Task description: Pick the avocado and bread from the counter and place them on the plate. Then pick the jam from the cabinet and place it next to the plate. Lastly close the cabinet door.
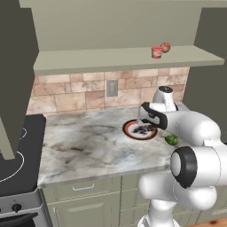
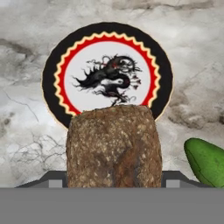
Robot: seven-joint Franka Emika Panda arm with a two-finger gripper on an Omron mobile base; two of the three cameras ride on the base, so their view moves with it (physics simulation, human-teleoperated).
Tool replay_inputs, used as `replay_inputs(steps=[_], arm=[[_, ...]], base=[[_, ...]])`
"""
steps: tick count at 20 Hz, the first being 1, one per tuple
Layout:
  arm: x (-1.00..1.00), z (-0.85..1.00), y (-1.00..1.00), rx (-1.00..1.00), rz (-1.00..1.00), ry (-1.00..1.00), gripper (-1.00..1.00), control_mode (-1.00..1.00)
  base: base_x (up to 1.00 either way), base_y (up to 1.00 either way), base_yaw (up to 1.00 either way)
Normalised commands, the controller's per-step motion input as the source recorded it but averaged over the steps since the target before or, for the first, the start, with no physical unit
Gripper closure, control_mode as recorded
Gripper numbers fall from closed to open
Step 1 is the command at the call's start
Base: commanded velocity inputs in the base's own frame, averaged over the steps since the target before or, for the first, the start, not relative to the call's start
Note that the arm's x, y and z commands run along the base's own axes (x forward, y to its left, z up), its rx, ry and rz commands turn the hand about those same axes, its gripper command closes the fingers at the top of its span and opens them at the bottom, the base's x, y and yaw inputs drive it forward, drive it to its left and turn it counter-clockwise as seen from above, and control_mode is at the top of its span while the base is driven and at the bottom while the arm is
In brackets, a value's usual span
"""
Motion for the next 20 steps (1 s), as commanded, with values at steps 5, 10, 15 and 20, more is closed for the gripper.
replay_inputs(steps=[5,10,15,20], arm=[[0.10,-0.13,0.01,-0.04,0.00,0.00,1.00,-1.00],[0.14,-0.15,0.03,-0.04,0.00,0.00,1.00,-1.00],[0.16,-0.14,0.00,-0.01,0.00,0.00,1.00,-1.00],[0.12,-0.09,0.00,0.00,0.00,0.00,1.00,-1.00]], base=[[0.00,0.00,0.00],[0.00,0.00,0.00],[0.00,0.00,0.00],[0.00,0.00,0.00]])
